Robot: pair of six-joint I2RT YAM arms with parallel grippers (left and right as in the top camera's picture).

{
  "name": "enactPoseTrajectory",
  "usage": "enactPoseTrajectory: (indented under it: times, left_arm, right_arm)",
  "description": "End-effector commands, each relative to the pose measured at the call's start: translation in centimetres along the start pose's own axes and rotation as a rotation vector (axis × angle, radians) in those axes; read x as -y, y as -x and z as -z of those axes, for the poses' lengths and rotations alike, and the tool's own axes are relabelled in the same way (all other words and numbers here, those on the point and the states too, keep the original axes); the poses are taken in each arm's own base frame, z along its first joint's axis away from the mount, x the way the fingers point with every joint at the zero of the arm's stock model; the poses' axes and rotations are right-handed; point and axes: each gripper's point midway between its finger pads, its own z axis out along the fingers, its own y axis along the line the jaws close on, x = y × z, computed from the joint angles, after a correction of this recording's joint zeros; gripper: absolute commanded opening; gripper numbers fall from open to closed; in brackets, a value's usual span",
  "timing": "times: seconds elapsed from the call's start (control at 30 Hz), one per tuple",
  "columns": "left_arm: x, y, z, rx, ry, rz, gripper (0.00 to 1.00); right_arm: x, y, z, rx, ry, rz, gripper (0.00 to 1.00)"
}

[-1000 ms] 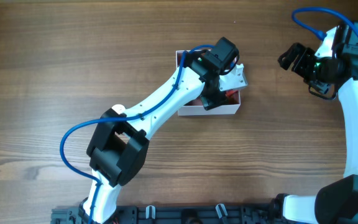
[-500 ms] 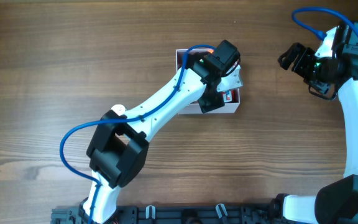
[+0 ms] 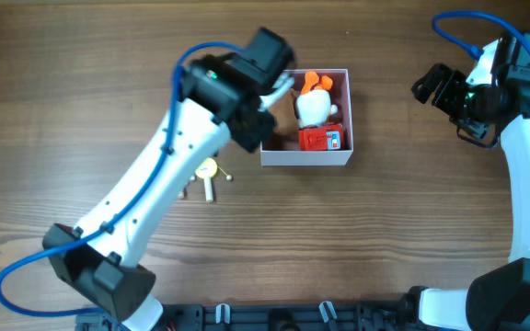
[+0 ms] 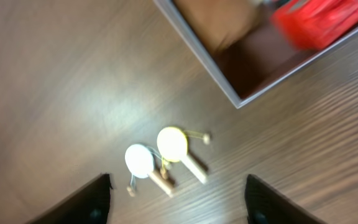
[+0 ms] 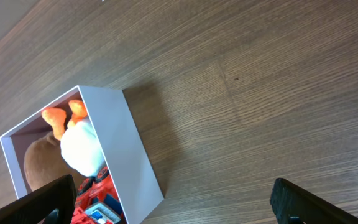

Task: Pack container

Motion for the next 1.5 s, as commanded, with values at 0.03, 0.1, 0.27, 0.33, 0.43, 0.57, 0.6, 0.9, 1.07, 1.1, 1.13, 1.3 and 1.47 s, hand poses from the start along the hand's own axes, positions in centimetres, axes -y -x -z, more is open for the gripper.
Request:
enactPoseTrajectory:
  times: [0.03, 0.1, 0.27, 0.33, 0.43, 0.57, 0.6, 0.9, 1.07, 1.1, 1.13, 1.3, 1.47]
  left_arm:
    - [-1.4, -3.7, -3.8, -0.174, -0.097, 0.344, 0.58]
    - [-2.0, -5.5, -5.7, -0.239, -0.097, 0.468, 0.55]
    - [-1.4, -10.0, -10.8, -0.373, -0.140, 0.669, 0.59]
    - [-0.5, -11.0, -12.5, -0.397, -0.180, 0.732, 0.59]
    - [1.7, -11.4, -14.1, -0.403, -0.278, 0.762, 0.52]
    - [3.3, -12.7, -15.8, -0.414, -0.286, 0.753, 0.49]
    - [3.6, -13.0, -16.3, -0.414, -0.280, 0.760, 0.49]
    - [3.9, -14.4, -19.3, -0.371, -0.236, 0.810, 0.42]
    - [3.5, -13.1, -19.9, -0.304, -0.239, 0.809, 0.29]
    - [3.4, -12.8, -20.0, -0.294, -0.240, 0.809, 0.28]
    - [3.4, -12.6, -20.0, -0.283, -0.242, 0.806, 0.25]
    - [3.0, -11.5, -19.4, -0.251, -0.258, 0.737, 0.13]
    - [1.5, -8.8, -15.2, -0.211, -0.266, 0.668, 0.07]
  right_arm:
    - [0.3, 0.2, 0.0, 0.009, -0.015, -0.003, 1.00]
    - [0.3, 0.2, 0.0, 0.009, -0.015, -0.003, 1.00]
    - [0.3, 0.2, 0.0, 0.009, -0.015, -0.003, 1.00]
    - [0.3, 0.2, 0.0, 0.009, -0.015, -0.003, 1.00]
    - [0.3, 0.2, 0.0, 0.009, -0.015, -0.003, 1.00]
    - [0.3, 0.2, 0.0, 0.009, -0.015, -0.003, 1.00]
    - [0.3, 0.2, 0.0, 0.009, -0.015, -0.003, 1.00]
    - [0.3, 0.2, 0.0, 0.009, -0.015, -0.003, 1.00]
    - [0.3, 0.2, 0.0, 0.010, -0.016, -0.003, 1.00]
    - [0.3, 0.2, 0.0, 0.009, -0.015, -0.003, 1.00]
    - [0.3, 0.2, 0.0, 0.009, -0.015, -0.003, 1.00]
    - [0.3, 0.2, 0.0, 0.009, -0.015, -0.003, 1.00]
    - [0.3, 0.2, 0.0, 0.009, -0.015, -0.003, 1.00]
